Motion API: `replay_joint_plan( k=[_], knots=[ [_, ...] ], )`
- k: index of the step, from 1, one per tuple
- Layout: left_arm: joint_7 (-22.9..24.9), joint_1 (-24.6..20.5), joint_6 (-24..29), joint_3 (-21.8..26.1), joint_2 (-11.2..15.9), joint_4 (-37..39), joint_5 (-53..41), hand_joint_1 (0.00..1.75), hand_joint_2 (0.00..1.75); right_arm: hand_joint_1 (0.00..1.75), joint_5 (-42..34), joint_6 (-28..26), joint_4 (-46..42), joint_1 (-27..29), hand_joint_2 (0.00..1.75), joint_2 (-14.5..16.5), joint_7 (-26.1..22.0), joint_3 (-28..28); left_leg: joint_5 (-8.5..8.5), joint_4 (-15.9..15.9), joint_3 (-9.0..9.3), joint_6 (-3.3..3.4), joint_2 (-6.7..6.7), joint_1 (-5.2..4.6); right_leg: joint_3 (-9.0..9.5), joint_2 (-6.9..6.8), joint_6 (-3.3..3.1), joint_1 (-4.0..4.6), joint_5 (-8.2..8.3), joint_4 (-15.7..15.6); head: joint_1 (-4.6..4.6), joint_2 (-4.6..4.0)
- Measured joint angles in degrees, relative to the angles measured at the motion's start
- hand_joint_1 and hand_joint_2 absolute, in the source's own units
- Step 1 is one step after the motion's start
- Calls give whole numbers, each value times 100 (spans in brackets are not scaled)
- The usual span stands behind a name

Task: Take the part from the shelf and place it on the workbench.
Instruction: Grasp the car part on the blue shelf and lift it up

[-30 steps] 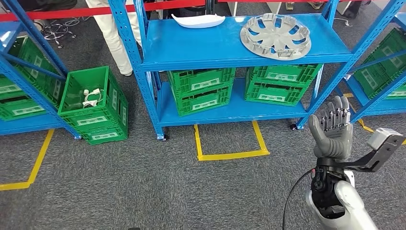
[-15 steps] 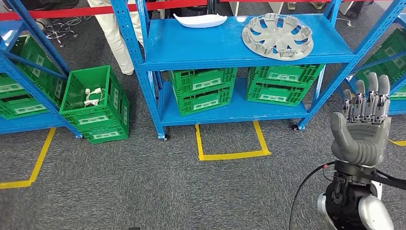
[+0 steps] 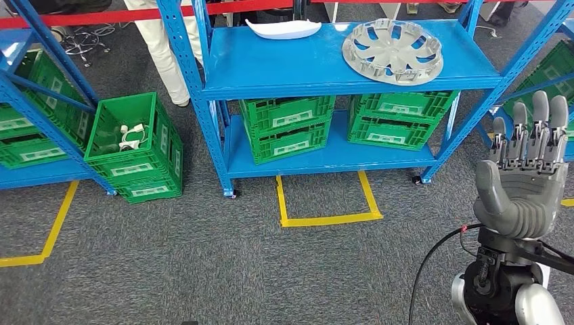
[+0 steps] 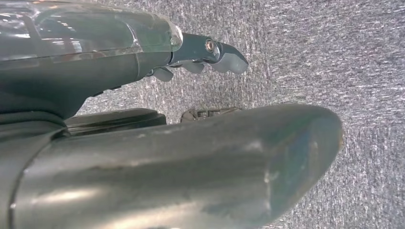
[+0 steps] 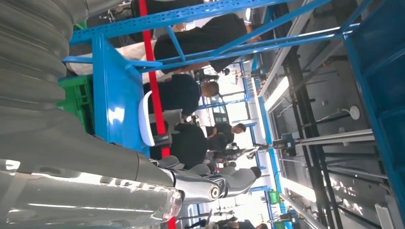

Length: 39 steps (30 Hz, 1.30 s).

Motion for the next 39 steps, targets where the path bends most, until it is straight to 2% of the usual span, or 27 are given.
replay_joint_plan(
  k=[6,9,10,11,13,14,15,16,17,18,19,20,24,25,26,27,28,29,30,31,32,33,34,35,36,37,39],
  knots=[
    [13,-1,-13,0,3,0,-1,0,0,0,1,-2,-20,-13,175,0,1,53,-22,44,-20,40,-1,-17,0,2,43,-10,0,-10,-2,0],
    [23,-9,-15,0,-4,-1,-2,0,0,0,1,-2,-41,-11,175,-5,1,60,10,-49,29,104,22,20,-24,-47,93,-6,-44,34,0,0],
    [24,-11,-14,0,-8,-1,-2,0,0,0,1,-2,-51,-15,175,-11,1,60,27,-92,62,127,39,42,-97,-100,107,-1,-130,194,14,0],
    [25,-10,-14,0,-11,-1,-2,0,0,0,1,-4,-59,-15,175,-18,1,60,33,-119,97,145,60,58,-238,-162,121,-3,-270,486,35,0],
    [25,-1,-14,0,-14,0,-2,0,0,0,0,-9,-58,-14,175,-28,1,66,0,-124,140,154,102,62,-668,-235,160,-14,-589,1299,71,0],
    [26,3,-15,0,-15,0,-2,0,0,0,-1,-12,-57,-8,175,-30,1,69,-27,-123,168,144,119,65,-848,-250,178,-26,-647,1599,77,0],
    [26,7,-15,0,-16,0,-2,0,0,0,-1,-12,-56,-5,175,-30,1,73,-59,-121,202,125,130,70,-937,-261,193,-38,-586,1698,78,0],
    [27,8,-15,0,-19,0,-2,0,0,0,-1,-12,-55,-5,175,-31,1,77,-100,-117,254,98,135,82,-902,-270,204,-51,-394,1542,79,0],
    [27,7,-15,0,-22,0,-2,0,0,0,-1,-12,-56,-5,175,-32,1,82,-152,-112,319,64,137,98,-765,-277,217,-67,-121,1178,79,0],
    [27,6,-15,0,-24,1,-2,0,0,0,-1,-12,-55,-3,175,-32,1,88,-208,-109,369,22,138,105,-605,-279,235,-75,81,808,80,0],
    [27,1,-16,0,-25,1,-2,0,0,0,0,-12,-54,-2,175,-33,1,93,-264,-92,406,-24,137,107,-453,-279,229,-76,201,468,86,0],
    [27,-6,-16,0,-24,1,-2,0,0,0,-2,-14,-53,2,175,-34,4,101,-303,-83,415,-66,137,102,-366,-277,201,-70,222,282,87,0],
    [28,-24,-15,-1,-15,2,-2,0,0,0,0,-15,-63,11,175,-33,15,114,-412,-60,454,-183,142,104,-294,-279,-9,-44,56,233,19,0],
    [26,-30,-15,-1,-14,2,-2,0,0,0,3,-15,-73,7,175,-33,16,114,-496,69,419,-210,143,113,-251,-288,-52,-46,26,221,0,0],
    [25,-36,-15,-1,-14,1,-2,0,0,0,5,-15,-84,2,175,-33,16,116,-622,343,288,-233,143,118,-205,-299,-88,-44,-4,209,-21,0],
    [24,-36,-15,-2,-15,0,-3,0,0,0,8,-15,-92,0,175,-33,16,119,-770,752,54,-246,143,121,-170,-309,-115,-35,-33,201,-42,0],
    [25,-32,-15,-2,-14,0,-3,0,0,0,10,-15,-95,-1,175,-32,16,125,-905,1220,-254,-252,142,122,-145,-313,-134,-20,-63,198,-61,0],
    [26,-23,-15,-2,-14,1,-2,0,0,0,11,-15,-95,1,175,-32,16,132,-957,1594,-543,-246,141,119,-118,-309,-143,-3,-95,198,-69,0],
    [26,-12,-15,-2,-13,1,-2,0,0,0,10,-15,-95,3,175,-32,16,140,-887,1774,-749,-225,140,112,-78,-304,-149,17,-131,198,-76,0],
    [27,-4,-15,-2,-13,1,-2,0,0,0,11,-15,-95,4,175,-32,16,146,-686,1724,-840,-185,137,99,-20,-298,-155,40,-172,196,-86,0],
    [27,0,-15,-2,-13,1,-2,0,0,0,11,-15,-96,3,175,-33,16,151,-379,1458,-821,-120,130,74,55,-293,-159,64,-219,192,-96,0],
    [27,1,-15,-2,-11,1,-2,0,0,0,13,-15,-97,3,175,-32,16,154,-87,1127,-742,-26,117,38,129,-292,-163,80,-269,179,-99,0],
    [28,2,-15,-2,-3,3,-2,0,0,0,14,-15,-97,1,175,-31,16,157,134,839,-650,68,106,2,192,-291,-155,98,-313,162,-91,0],
    [29,2,-15,-2,2,3,-2,0,0,0,14,-16,-97,-1,175,-31,16,159,252,613,-563,146,97,-36,238,-290,-135,97,-343,140,-84,0],
    [30,2,-15,-2,6,4,-2,0,0,0,13,-16,-96,1,175,-31,17,162,254,491,-508,201,90,-64,267,-290,-108,87,-353,124,-83,0],
    [31,1,-15,-2,10,6,-2,0,0,0,13,-16,-95,2,175,-31,17,164,215,389,-456,224,90,-81,281,-290,-71,79,-344,122,-89,0],
    [32,0,-15,-2,11,6,-2,0,0,0,14,-16,-99,4,175,-36,18,162,149,175,-316,228,78,-65,282,-298,-16,59,-336,177,-105,0]
  ],
)
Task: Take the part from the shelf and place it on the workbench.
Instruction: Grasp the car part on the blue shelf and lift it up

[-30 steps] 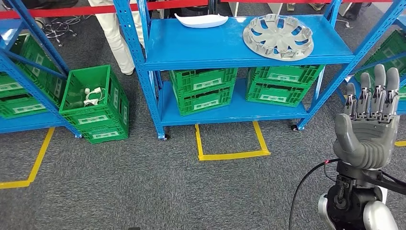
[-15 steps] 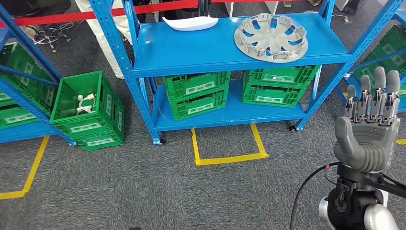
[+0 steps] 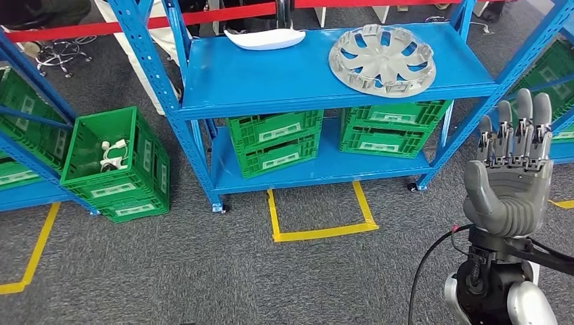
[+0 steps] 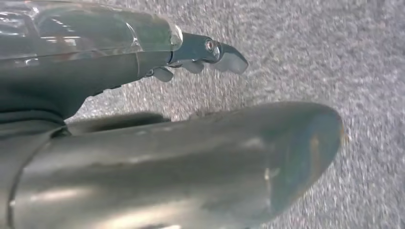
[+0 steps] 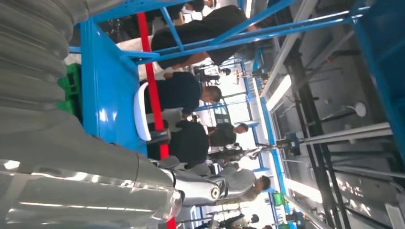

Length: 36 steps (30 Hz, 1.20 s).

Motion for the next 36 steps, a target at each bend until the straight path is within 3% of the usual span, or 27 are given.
replay_joint_plan(
  k=[2,5,6,7,8,10,12,15,17,20,22,23,25,27,28,29,31,33,36],
  knots=[
    [-1,-2,1,1,-4,-2,1,0,0,0,2,-1,-5,-12,175,-9,0,-4,-29,-137,152,-10,-14,45,-152,5,51,-11,-124,324,28,0],
    [0,5,-1,0,-27,-4,1,0,0,0,2,-1,1,-6,175,-16,0,-2,-135,-179,299,-30,-19,75,-782,14,142,-43,-462,1291,101,0],
    [1,11,-2,-1,-31,-4,0,0,0,0,1,-1,4,0,175,-15,0,-1,-187,-179,357,-48,-17,84,-956,13,169,-58,-464,1458,121,0],
    [1,14,-5,-1,-33,-4,-1,0,0,0,1,-1,6,3,175,-15,0,-1,-245,-179,433,-72,-14,95,-1040,11,195,-75,-351,1438,134,0],
    [1,15,-10,-1,-37,-4,-2,0,0,0,1,-1,7,4,175,-15,0,-1,-313,-178,525,-100,-13,113,-1029,7,221,-93,-128,1219,145,0],
    [-3,11,-20,0,-40,-3,-5,0,0,0,1,-1,10,9,175,-14,0,1,-456,-175,704,-174,-9,141,-879,-6,265,-117,355,563,164,0],
    [-4,-1,-28,1,-43,-3,-13,0,0,0,-2,-2,17,23,175,-13,1,2,-570,-173,789,-263,0,139,-796,-27,186,-99,479,219,182,0],
    [1,-9,-33,-1,-43,-5,-31,0,0,0,-7,-7,19,52,175,-12,2,1,-625,-106,834,-349,26,127,-731,-27,-4,-87,408,182,151,0],
    [2,-22,-33,-1,-41,-5,-39,0,0,0,-5,-5,17,56,175,-13,2,1,-643,300,631,-394,44,136,-614,-23,-72,-100,350,137,109,0],
    [2,-22,-34,-1,-41,-6,-42,0,0,0,-14,0,19,60,175,-13,2,2,-978,1320,-149,-456,55,144,-435,-19,-120,-94,224,82,66,0],
    [2,-7,-35,-1,-41,-6,-42,0,0,0,-21,1,20,60,175,-13,2,2,-1123,1517,-524,-440,56,138,-279,-6,-123,-80,105,68,45,0],
    [2,-2,-36,-1,-41,-6,-42,0,0,0,-25,1,20,60,175,-12,2,2,-1013,1374,-595,-407,55,131,-178,-1,-122,-66,38,59,33,0],
    [2,8,-36,-1,-34,-4,-42,0,0,0,-31,2,21,57,175,-10,2,2,-359,785,-597,-274,36,84,36,4,-115,-40,-100,26,14,0],
    [2,25,-36,-1,-19,0,-41,0,0,0,-39,8,34,56,175,-4,4,9,145,378,-551,-134,-5,-8,180,36,-64,-37,-221,-8,17,0],
    [2,32,-36,-1,-13,1,-39,0,0,0,-43,11,42,57,175,2,6,16,217,300,-525,-97,-21,-46,238,55,-30,-44,-256,-7,22,0],
    [2,29,-36,-1,-10,1,-38,0,0,0,-44,14,44,56,175,4,7,21,174,266,-473,-78,-21,-66,282,74,7,-49,-265,-4,22,0],
    [-1,7,-34,0,-9,1,-36,0,0,0,-44,19,39,44,175,4,7,28,155,140,-303,-60,0,-40,301,70,47,-55,-261,133,20,0],
    [-5,-10,-34,1,-14,0,-37,0,0,0,-44,23,37,24,175,1,5,30,103,55,-121,-34,31,-6,66,50,91,-54,-369,599,60,0],
    [-5,-4,-35,0,-30,-2,-37,0,0,0,-47,25,50,27,175,1,4,33,-44,29,59,-34,70,8,-566,35,170,-56,-755,1427,138,0]
  ],
)
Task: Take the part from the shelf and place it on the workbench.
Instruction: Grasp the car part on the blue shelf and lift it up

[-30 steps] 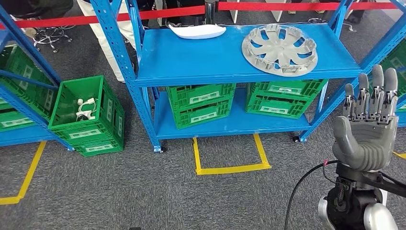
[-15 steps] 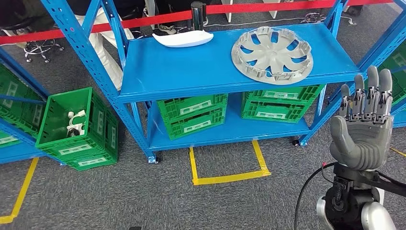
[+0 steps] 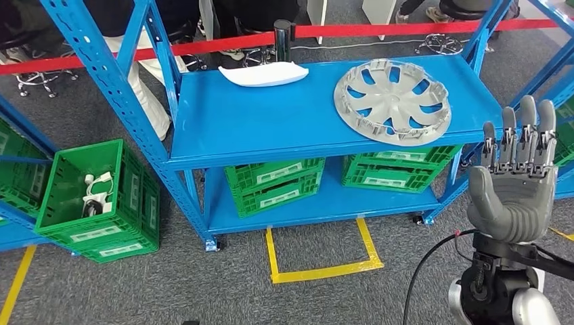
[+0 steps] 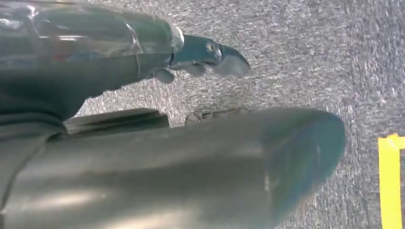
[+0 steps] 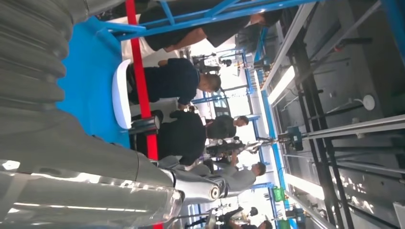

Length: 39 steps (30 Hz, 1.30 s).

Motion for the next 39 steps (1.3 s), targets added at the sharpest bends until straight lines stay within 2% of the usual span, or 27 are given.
replay_joint_plan(
  k=[1,2,4,5,6,7,8,10,12,14,16,17,18,20,21,22,24,26,28,30,31,32,33,35,36,37,39],
  knots=[
    [1,4,0,-1,-2,0,0,0,0,0,-1,1,3,5,175,0,0,0,-60,1,66,-13,6,10,-137,-3,22,-2,-13,52,14,0],
    [2,5,0,-1,-5,-1,0,0,0,0,-1,1,3,8,175,0,0,1,-122,1,145,-33,5,23,-195,-6,43,-8,117,-70,23,0],
    [2,3,0,-1,-11,-1,0,0,0,0,-2,1,4,15,175,1,0,1,-248,-1,303,-90,-5,48,-138,-6,76,-31,690,-643,44,0],
    [2,-4,0,-1,-13,-1,0,0,0,0,-3,1,8,22,175,3,0,2,-305,5,360,-126,-19,52,-105,-10,62,-33,893,-922,52,0],
    [3,-12,0,-1,-14,-1,0,0,0,0,-5,2,14,31,175,4,0,2,-351,5,388,-164,-30,49,-83,-18,19,-28,1021,-1097,62,0],
    [4,-16,0,-1,-11,-2,1,0,0,0,-7,2,21,41,175,5,-1,2,-385,8,407,-201,-39,42,-80,-25,-44,-19,1055,-1172,61,0],
    [5,-21,0,-1,-9,-3,1,0,0,0,-9,4,26,44,175,6,-2,2,-405,10,424,-229,-45,36,-80,-34,-116,-7,1018,-1193,50,0],
    [5,-21,0,-1,-4,-3,1,0,0,0,-9,8,26,43,175,6,-5,1,-434,68,422,-277,-40,42,-15,-39,-206,-23,1034,-1214,20,0],
    [1,-29,0,-1,-1,-4,1,0,0,0,-9,18,20,35,175,5,-9,1,-517,477,190,-343,-28,66,97,-51,-260,-38,1005,-1275,-26,0],
    [-2,-26,0,-1,-1,-4,2,0,0,0,-10,26,18,31,175,6,-14,1,-733,1187,-299,-406,-15,85,202,-60,-293,-31,949,-1329,-69,0],
    [-1,-12,0,-1,1,-4,2,0,0,0,-11,28,18,31,175,7,-16,3,-848,1587,-721,-404,-11,83,314,-59,-307,-12,865,-1353,-101,0],
    [1,-6,0,-1,1,-4,2,0,0,0,-11,28,18,32,175,7,-18,3,-755,1534,-810,-369,-12,74,387,-57,-313,8,815,-1364,-119,0],
    [2,-4,0,-1,2,-4,2,0,0,0,-11,28,18,32,175,7,-19,3,-534,1298,-805,-309,-17,55,477,-57,-320,35,763,-1382,-135,0],
    [8,0,1,-1,24,2,2,0,0,0,-11,27,22,32,175,10,-22,5,78,600,-665,-95,-40,-44,645,-54,-322,69,668,-1443,-125,0],
    [10,2,1,-1,34,5,2,0,0,0,-13,26,26,33,175,13,-22,7,286,307,-589,5,-64,-97,705,-48,-309,66,633,-1486,-105,0],
    [14,3,1,-2,46,10,2,0,0,0,-17,26,31,35,175,19,-22,9,402,120,-526,79,-85,-149,747,-42,-289,45,613,-1536,-93,0],
    [20,1,2,-3,51,14,2,0,0,0,-26,26,34,35,175,30,-24,11,388,-71,-391,132,-117,-186,845,-39,-233,14,633,-1595,-106,0],
    [30,-3,4,-2,59,17,3,0,0,0,-25,27,32,27,175,34,-26,8,368,-227,-182,147,-116,-154,854,-38,-191,10,646,-1412,-130,0],
    [38,-9,5,-1,49,18,4,0,0,0,-22,27,33,24,175,34,-28,7,306,-309,5,133,-109,-92,543,-24,-135,5,516,-826,-112,0],
    [46,-4,2,-1,22,17,4,0,0,0,-26,27,40,33,175,35,-28,9,193,-314,123,97,-100,-51,60,-18,-59,-15,252,-192,-75,0],
    [51,3,0,-1,12,17,4,0,0,0,-31,27,44,40,175,35,-28,10,130,-313,189,67,-96,-31,-118,-19,-21,-30,172,-49,-62,0],
    [54,8,0,-1,6,17,4,0,0,0,-37,26,47,43,175,35,-27,11,67,-309,269,36,-92,-7,-218,-22,15,-47,210,-73,-52,0],
    [51,8,0,-1,1,17,5,0,0,0,-33,13,50,44,175,35,-14,13,-3,-297,359,0,-89,23,-233,-25,71,-72,423,-279,-46,0],
    [23,2,3,-1,4,21,17,0,0,0,19,-67,57,50,175,37,56,19,-158,-230,486,-91,-87,66,-132,-30,231,-124,1034,-899,-30,0],
    [8,-5,4,-1,9,24,26,0,0,0,60,-122,63,51,175,37,102,23,-224,-168,492,-135,-89,70,-75,-28,237,-137,1216,-1144,-8,0],
    [-4,-12,5,-1,15,27,37,0,0,0,94,-175,69,62,175,39,143,31,-268,-113,469,-169,-87,63,-56,-18,154,-133,1284,-1264,0,0],
    [-9,-14,8,-1,24,33,49,0,0,0,125,-238,76,68,175,42,184,45,-274,-52,412,-203,-68,45,-44,3,-42,-108,1212,-1305,-8,0]
  ],
)
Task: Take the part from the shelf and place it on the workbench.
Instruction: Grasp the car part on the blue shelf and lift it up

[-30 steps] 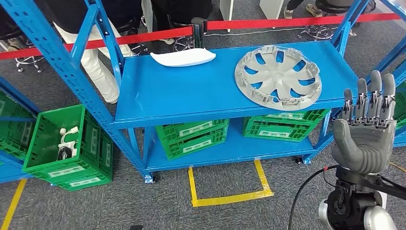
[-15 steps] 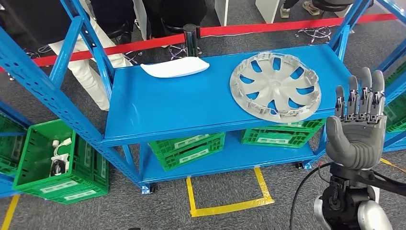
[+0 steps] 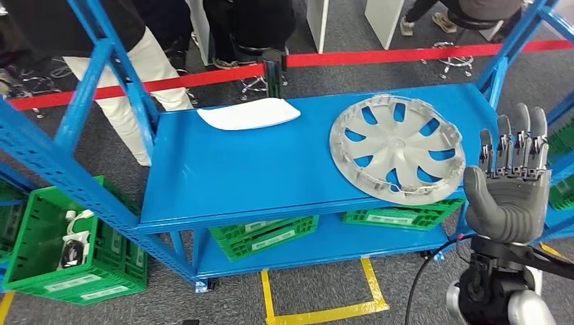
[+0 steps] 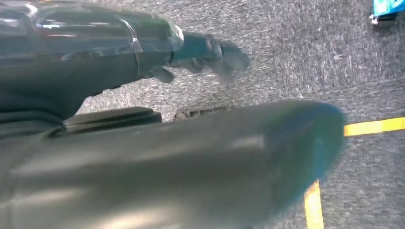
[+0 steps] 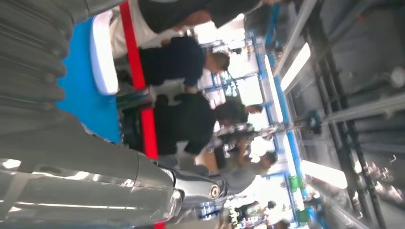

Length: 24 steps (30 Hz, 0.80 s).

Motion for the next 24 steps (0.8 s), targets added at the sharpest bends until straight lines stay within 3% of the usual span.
replay_joint_plan(
  k=[1,2,6,8,12,17,21,24],
  knots=[
    [-2,3,2,0,3,3,3,0,0,0,3,-19,2,1,175,2,9,4,10,-2,-4,-5,14,0,-4,9,-41,11,0,3,-27,0],
    [-3,4,3,0,8,6,5,0,0,0,5,-29,3,-8,175,3,11,4,23,-6,-3,-10,23,1,4,10,-21,15,-15,0,-39,0],
    [-10,-9,0,0,10,9,5,0,0,0,184,-262,14,-11,175,-35,204,-14,18,-23,10,-33,21,29,19,1,-61,47,-63,-8,-59,0],
    [-10,-9,-14,0,11,9,5,0,0,0,460,-474,44,-9,175,-138,585,-57,-34,-81,38,-57,16,43,18,-5,-79,63,-77,-7,-61,0],
    [2,-8,-71,0,8,9,7,0,0,0,1237,-496,307,-8,175,-559,1784,-243,-90,-159,84,-107,2,62,30,-12,-91,74,-85,-7,-58,0],
    [2,-6,-104,0,11,11,8,0,0,0,1879,-289,677,-12,175,-974,2422,-515,-86,-157,89,-112,-5,60,49,-18,-87,68,-75,-21,-57,0],
    [1,-6,-167,-3,11,11,-21,0,0,0,3919,372,1100,-32,175,-1409,3996,-653,-85,-156,92,-112,-6,59,61,-19,-83,69,-72,-37,-58,0],
    [7,-7,-225,-11,13,11,-107,0,0,0,5056,1428,1574,-6,175,-1825,4804,-846,-85,-155,105,-111,-22,60,73,-25,-79,69,-69,-54,-57,0]
  ],
)
